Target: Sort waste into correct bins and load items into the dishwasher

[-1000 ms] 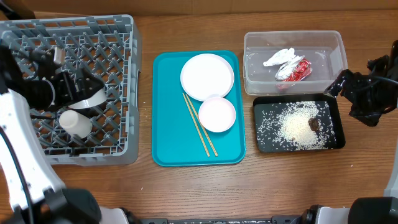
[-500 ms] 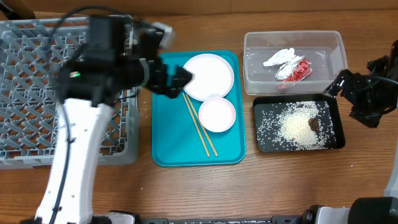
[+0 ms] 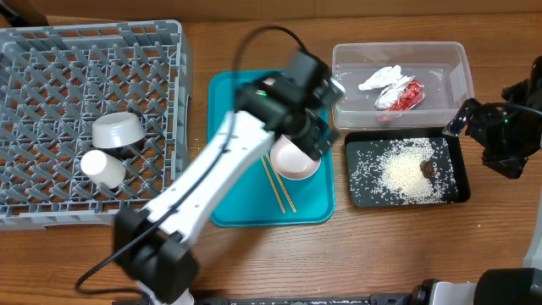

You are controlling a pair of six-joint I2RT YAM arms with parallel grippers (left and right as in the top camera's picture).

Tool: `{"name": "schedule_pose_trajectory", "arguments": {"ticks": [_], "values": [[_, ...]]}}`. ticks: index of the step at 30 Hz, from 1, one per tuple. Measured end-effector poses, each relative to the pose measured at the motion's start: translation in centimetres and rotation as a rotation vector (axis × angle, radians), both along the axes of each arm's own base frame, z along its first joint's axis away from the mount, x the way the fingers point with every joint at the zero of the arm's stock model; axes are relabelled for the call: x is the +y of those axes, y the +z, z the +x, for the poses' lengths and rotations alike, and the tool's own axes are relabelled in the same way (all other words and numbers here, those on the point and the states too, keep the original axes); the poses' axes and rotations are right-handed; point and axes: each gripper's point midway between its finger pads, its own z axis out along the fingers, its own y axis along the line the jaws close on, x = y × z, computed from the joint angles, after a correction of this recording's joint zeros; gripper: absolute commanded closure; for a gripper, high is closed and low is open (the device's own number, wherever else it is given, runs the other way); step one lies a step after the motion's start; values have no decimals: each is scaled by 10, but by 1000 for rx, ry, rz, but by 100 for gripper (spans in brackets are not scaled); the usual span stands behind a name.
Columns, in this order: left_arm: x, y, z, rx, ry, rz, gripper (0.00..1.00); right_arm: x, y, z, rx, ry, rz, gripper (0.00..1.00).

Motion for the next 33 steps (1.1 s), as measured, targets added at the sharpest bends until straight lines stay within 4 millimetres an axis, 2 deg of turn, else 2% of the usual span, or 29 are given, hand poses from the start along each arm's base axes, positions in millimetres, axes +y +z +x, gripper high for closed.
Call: {"name": "schedule_pose_trajectory", "arguments": {"ticks": [3,7,12,13,14,16,18,19,22,30,33], "values": [[-9,-38,-12,80,-14,82,2,0,0,0,1,0,-2,0],[-9,-82,-18,178,6,161,7,-1,0,0,1,0,-4,0],[-7,-123,-26,283,25,216,30,-1,0,0,1,-1,-3,0],[-6,-129,-28,301,28,226,34,-1,0,0,1,-1,-4,0],[-5,-136,-30,320,30,237,42,-1,0,0,2,-1,-4,0],[-3,-147,-34,350,28,256,49,-1,0,0,1,-1,-4,0],[-1,-155,-37,372,27,276,61,-1,0,0,1,-1,-4,0],[0,-158,-38,382,30,282,72,-1,0,0,1,-1,-4,0],[0,-163,-40,397,30,286,96,-1,0,0,2,-1,-4,0],[3,-153,-37,377,44,301,96,-1,0,0,2,-1,-4,0],[2,-142,-35,375,45,302,96,-1,0,0,1,-1,-4,0]]}}
